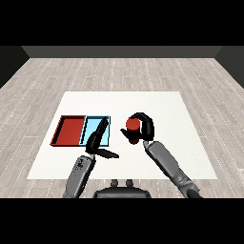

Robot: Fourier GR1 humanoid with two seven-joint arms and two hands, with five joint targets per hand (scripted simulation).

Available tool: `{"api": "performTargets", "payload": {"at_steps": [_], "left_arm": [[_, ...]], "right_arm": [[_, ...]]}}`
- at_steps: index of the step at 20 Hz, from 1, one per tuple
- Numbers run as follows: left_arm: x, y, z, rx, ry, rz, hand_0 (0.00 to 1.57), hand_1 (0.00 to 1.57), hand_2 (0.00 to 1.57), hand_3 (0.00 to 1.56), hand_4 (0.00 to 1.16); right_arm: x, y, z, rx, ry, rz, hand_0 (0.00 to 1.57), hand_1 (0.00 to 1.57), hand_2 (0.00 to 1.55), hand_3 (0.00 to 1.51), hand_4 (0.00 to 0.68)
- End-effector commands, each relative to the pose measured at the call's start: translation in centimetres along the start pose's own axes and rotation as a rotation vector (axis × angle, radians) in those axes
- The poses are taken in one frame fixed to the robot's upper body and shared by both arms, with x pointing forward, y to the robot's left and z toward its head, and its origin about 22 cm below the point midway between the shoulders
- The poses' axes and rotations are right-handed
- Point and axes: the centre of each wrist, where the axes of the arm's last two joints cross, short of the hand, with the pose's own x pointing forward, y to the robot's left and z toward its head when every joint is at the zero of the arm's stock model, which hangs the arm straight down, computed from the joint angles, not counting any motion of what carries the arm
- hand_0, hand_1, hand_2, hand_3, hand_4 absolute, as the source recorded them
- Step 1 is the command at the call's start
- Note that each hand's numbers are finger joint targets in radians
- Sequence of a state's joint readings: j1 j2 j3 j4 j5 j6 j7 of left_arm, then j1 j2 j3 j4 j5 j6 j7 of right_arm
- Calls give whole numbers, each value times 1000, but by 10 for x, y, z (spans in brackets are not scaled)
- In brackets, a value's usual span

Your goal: Pick the red can and put it in the red box

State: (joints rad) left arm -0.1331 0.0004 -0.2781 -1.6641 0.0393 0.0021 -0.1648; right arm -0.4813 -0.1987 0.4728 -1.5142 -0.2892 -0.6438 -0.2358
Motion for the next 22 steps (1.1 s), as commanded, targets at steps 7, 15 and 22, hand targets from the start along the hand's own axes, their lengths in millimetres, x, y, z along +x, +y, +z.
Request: {"api": "performTargets", "payload": {"at_steps": [7, 15, 22], "left_arm": [[-33, -35, -13, -50, 66, 22, 0, 0, 0, 0, 0], [-32, -47, -26, -72, 158, 78, 0, 0, 0, 0, 0], [-51, -47, -36, -90, 158, 127, 0, 0, 0, 0, 0]], "right_arm": [[-1, 6, 9, 18, -34, 3, 1571, 1571, 1483, 1425, 650], [14, 31, 15, 58, -21, -26, 1571, 1571, 1481, 1418, 655], [14, 23, 17, 77, -22, -32, 1571, 1571, 1476, 1412, 633]]}}
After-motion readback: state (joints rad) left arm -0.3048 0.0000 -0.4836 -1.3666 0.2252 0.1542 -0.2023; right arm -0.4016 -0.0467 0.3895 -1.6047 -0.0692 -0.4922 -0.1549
